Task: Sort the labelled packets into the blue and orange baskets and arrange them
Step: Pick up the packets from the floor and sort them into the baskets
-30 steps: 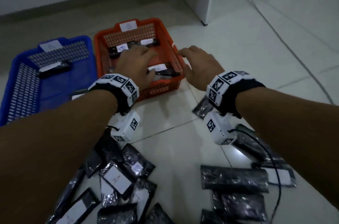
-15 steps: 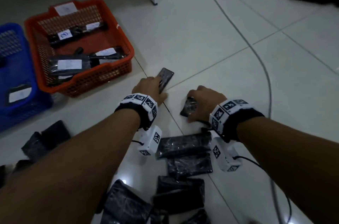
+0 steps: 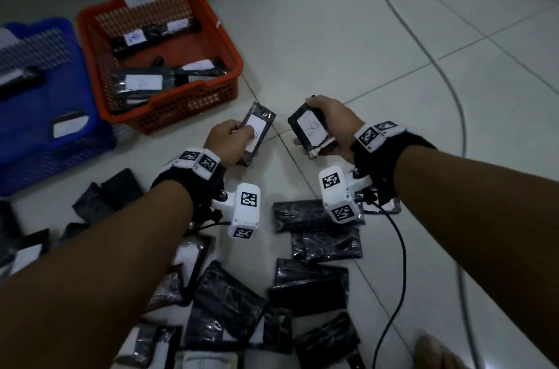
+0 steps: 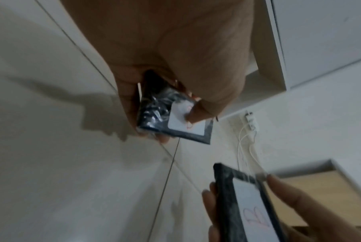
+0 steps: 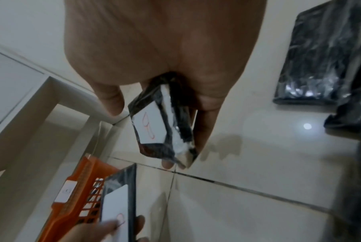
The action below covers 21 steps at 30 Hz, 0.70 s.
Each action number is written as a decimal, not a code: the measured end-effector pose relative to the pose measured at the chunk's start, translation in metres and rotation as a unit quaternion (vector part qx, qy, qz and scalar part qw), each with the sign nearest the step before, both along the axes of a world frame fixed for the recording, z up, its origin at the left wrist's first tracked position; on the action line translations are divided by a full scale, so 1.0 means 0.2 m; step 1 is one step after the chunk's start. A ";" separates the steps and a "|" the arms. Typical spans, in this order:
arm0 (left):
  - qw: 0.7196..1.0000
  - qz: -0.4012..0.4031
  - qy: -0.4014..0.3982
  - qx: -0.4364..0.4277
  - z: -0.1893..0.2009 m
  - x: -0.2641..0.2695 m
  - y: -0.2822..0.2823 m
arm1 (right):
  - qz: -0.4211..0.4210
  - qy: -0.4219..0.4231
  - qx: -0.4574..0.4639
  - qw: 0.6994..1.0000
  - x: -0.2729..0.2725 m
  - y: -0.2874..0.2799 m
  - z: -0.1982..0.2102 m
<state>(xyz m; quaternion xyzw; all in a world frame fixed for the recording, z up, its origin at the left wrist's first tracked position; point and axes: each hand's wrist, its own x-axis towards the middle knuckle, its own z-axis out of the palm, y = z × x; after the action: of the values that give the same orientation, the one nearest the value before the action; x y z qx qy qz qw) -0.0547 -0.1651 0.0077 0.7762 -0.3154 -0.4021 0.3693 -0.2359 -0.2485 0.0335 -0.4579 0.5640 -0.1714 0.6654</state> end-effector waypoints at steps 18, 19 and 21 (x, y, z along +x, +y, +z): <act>0.943 -0.124 -0.306 -0.032 0.48 0.93 0.16 | 0.303 0.186 -0.523 0.775 0.84 0.04 0.38; 0.936 -0.124 -0.328 -0.038 0.47 0.96 0.14 | 0.304 0.207 -0.538 0.758 0.88 0.03 0.39; 0.918 -0.135 -0.371 -0.045 0.44 0.98 0.08 | 0.309 0.255 -0.566 0.720 0.96 0.00 0.38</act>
<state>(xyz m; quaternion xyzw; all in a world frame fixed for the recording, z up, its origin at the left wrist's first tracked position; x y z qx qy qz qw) 0.1418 -0.1496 0.0948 0.8019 -0.5497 -0.1171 0.2026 -0.0432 -0.2477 0.1091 -0.9245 0.3380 -0.1205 0.1289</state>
